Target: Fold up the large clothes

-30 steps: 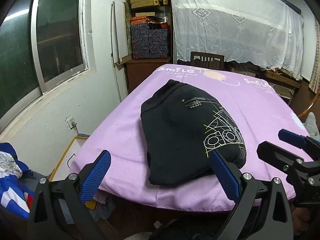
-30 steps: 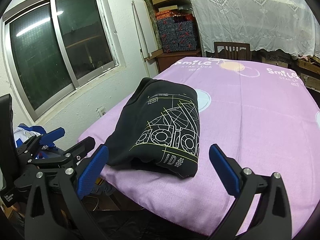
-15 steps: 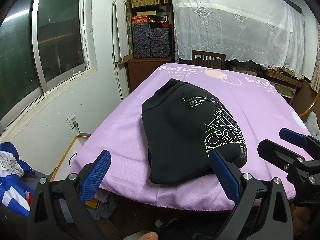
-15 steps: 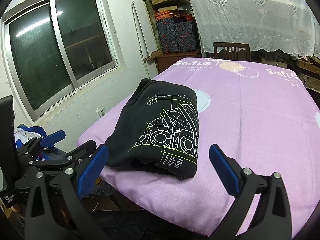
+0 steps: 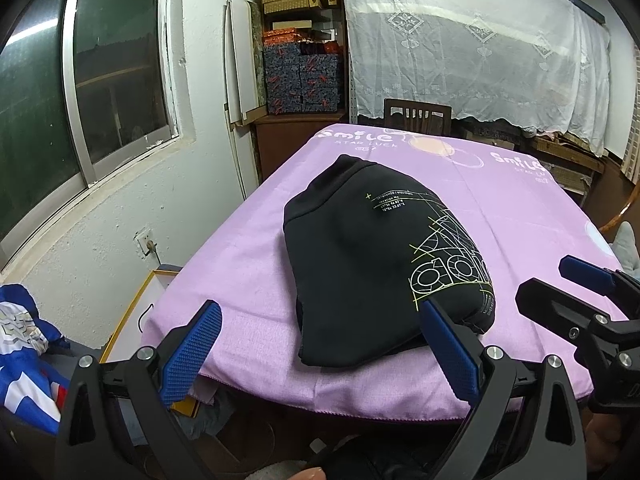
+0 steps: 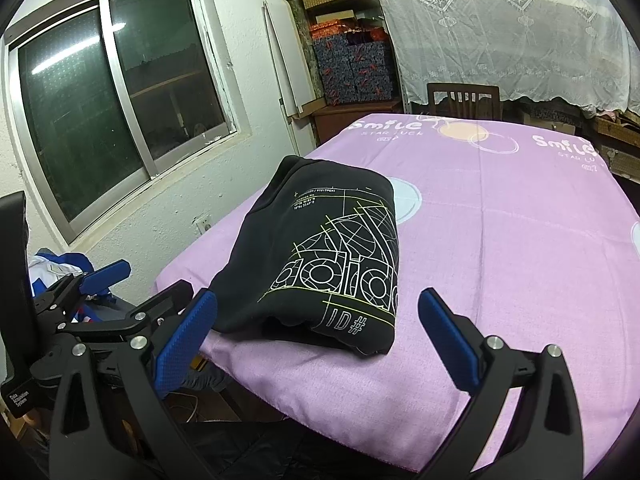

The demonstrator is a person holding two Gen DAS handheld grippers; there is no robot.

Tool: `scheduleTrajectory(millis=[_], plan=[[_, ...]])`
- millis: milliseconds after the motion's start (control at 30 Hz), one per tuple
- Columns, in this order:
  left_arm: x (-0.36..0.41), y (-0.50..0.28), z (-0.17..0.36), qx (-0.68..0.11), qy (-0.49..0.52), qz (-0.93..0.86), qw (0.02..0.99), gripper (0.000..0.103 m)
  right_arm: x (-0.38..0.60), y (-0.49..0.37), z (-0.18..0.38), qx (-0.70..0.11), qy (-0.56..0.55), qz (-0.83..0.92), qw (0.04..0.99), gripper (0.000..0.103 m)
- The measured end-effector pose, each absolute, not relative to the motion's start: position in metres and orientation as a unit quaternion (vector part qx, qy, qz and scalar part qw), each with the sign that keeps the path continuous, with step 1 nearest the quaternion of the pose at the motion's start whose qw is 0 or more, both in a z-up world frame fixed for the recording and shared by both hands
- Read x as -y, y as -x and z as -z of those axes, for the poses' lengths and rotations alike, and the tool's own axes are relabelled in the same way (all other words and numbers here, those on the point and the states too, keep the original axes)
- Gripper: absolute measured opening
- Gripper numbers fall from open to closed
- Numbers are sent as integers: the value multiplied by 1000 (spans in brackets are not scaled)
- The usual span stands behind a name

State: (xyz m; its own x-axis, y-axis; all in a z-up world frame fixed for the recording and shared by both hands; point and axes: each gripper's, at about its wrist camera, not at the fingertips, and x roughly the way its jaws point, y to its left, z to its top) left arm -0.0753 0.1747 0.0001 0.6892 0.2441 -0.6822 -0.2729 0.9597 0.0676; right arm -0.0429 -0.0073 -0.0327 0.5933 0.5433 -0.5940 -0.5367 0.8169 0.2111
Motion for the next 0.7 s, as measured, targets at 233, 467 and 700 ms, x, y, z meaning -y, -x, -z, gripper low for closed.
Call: scheduleTrajectory(millis=[233,467,700], plan=[[-175,74,0,-369,19,-140,919,99,8,43,33,-335,-6,-302,892,98],[-176,74,2,-370,20,-139,918,99,7,43,33,-336,-6,-303,892,98],[-180,75,4,-363,31,-128,923,99,8,43,33,-336,-7,-303,892,98]])
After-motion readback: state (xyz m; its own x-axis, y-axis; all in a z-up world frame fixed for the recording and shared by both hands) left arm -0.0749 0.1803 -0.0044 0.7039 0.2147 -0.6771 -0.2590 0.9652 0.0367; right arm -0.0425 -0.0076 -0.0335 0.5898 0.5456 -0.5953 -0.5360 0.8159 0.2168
